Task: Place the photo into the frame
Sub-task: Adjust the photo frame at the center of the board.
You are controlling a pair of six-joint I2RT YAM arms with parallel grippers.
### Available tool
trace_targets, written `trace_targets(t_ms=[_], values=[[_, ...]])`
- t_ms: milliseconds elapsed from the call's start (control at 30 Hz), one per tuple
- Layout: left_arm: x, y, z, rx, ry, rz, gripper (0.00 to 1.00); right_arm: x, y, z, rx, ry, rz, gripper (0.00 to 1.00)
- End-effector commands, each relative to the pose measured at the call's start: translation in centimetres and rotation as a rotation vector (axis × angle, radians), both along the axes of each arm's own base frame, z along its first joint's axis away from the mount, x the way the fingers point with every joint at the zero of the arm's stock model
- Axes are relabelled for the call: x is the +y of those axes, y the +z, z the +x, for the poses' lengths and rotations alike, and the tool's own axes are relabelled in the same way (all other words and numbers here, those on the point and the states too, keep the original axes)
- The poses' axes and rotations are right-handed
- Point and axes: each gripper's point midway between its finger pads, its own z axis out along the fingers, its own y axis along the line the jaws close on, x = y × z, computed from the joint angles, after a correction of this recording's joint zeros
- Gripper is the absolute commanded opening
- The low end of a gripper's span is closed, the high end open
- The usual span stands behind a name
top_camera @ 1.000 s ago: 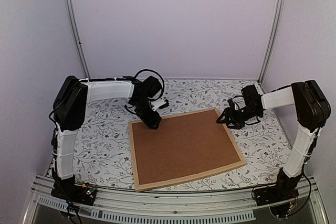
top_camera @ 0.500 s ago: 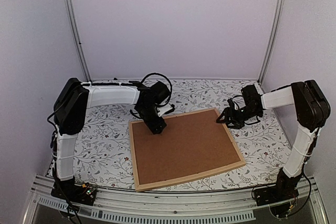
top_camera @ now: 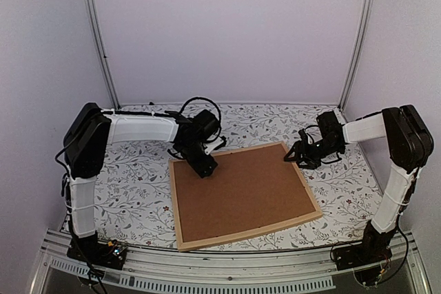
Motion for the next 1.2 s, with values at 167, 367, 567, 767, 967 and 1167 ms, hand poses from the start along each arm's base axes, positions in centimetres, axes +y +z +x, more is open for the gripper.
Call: trace_targets(t_ms=[167, 367, 567, 767, 967, 1167], values=[[3.6, -6.9, -7.6, 0.261, 0.027, 0.098, 0.75, -0.2, -3.1, -2.0, 0.088, 0.01, -0.056, 0.66], [2.6, -7.2, -9.2, 0.332, 0.066, -0.017, 0.75, -0.4, -3.1, -2.1, 0.088, 0.008, -0.061, 0.66], [2.1, -6.2, -8.5, 0.301, 0.109, -0.086, 0.75, -0.5, -3.1, -2.2, 0.087, 0.006, -0.064, 0.66], [2.0, -3.0, -6.2, 0.24, 0.161, -0.183, 0.75, -0.5, -2.9, -2.2, 0.082, 0.004, -0.066, 0.66], [3.2, -0.6, -4.1, 0.187, 0.239, -0.26, 0.76, -0.6, -2.7, -2.0, 0.074, 0.001, -0.069, 0.66], [5.0, -1.3, -3.4, 0.183, 0.311, -0.244, 0.76, -0.6, -2.8, -2.0, 0.076, 0.0, -0.073, 0.66]])
